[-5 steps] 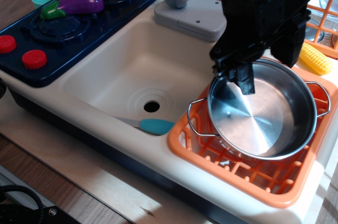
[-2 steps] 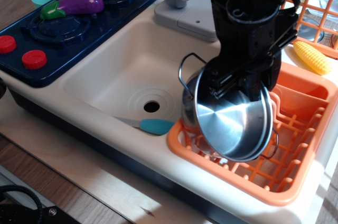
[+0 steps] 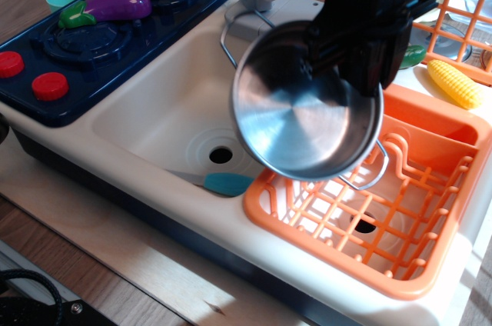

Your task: Put pan from drying rack into sink

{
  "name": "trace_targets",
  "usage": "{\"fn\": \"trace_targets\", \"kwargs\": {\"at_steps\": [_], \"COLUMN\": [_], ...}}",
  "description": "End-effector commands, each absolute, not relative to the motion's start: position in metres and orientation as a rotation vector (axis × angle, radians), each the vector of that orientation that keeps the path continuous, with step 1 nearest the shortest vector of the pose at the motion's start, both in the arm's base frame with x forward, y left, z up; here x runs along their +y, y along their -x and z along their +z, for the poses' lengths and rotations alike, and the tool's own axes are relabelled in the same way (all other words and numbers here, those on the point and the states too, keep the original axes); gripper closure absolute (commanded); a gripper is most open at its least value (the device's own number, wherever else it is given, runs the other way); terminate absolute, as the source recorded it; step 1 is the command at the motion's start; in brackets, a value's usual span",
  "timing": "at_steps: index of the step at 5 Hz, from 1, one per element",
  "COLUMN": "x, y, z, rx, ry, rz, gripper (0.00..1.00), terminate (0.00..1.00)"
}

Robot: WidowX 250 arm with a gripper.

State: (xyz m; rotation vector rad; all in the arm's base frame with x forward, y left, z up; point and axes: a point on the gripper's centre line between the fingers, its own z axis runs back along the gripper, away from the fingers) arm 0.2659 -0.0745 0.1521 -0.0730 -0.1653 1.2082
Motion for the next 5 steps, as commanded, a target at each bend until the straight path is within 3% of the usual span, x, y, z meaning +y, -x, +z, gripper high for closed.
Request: {"fn": "trace_targets", "kwargs": {"at_steps": [1, 3, 4, 5], "x": [-0.041, 0.013, 0.021, 0.019], "y": [-0.258, -0.238, -0.237, -0.239], "z": [0.189, 0.173, 0.163, 0.154], "rx": [-0.233, -0.31, -0.34, -0.386], "ry": [0.03, 0.067, 0.115, 0.148], "rz": [1.098, 0.95, 0.923, 0.886], "gripper": [1.0, 1.0, 0.0, 0.0], "terminate": [0.0, 0.0, 0.0, 1.0]}}
